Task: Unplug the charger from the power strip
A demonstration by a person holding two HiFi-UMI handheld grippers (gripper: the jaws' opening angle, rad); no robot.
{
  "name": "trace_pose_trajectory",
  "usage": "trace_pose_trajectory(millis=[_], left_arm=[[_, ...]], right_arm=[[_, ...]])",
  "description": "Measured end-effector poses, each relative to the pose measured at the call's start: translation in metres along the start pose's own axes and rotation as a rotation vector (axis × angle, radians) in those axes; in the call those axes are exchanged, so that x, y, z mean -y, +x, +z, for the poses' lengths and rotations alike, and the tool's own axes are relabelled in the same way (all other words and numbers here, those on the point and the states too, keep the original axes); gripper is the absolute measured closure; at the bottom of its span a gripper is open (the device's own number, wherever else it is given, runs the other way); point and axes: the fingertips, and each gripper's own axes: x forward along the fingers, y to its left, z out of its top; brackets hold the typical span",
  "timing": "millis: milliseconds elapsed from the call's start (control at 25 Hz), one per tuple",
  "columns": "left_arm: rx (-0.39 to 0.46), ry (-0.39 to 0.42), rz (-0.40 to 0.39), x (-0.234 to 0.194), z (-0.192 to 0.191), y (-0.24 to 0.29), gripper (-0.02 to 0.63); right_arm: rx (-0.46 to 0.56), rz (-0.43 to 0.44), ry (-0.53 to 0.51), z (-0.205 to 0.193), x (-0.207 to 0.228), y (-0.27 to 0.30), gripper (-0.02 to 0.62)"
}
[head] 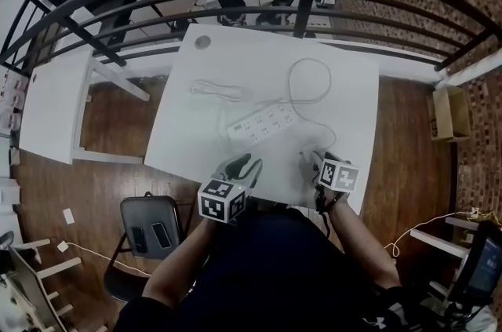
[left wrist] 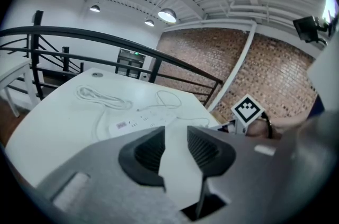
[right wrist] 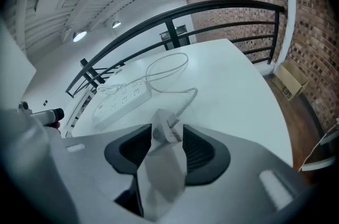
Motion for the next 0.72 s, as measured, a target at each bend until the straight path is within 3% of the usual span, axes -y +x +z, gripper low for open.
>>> trace_pose_trajectory(millis=[360,520,600,720], left_arm=[[0.022,0.034,0.01,0.003,-0.005,0.012,0.472],[0.061,0.053,-0.007,0.018,0.005,0.01,0.472],[0.1,0.079,-0.022,0.032,0.018,0.005,0.474],[0.166,0.133,-0.056,0.057,0.042,-0.008,0.513]], right_arm=[[0.085,0.033,0.068,0.01,0.013,-0.021,0.443],[0.213,0.158,0.104,0.038,-0.007,-0.055,0.519],[0.294,0.239,0.055,0.059,-0.031,-0.082,0.565],[0.409,0.367,-0.056,0.088,-0.072,-0.126,0.583]])
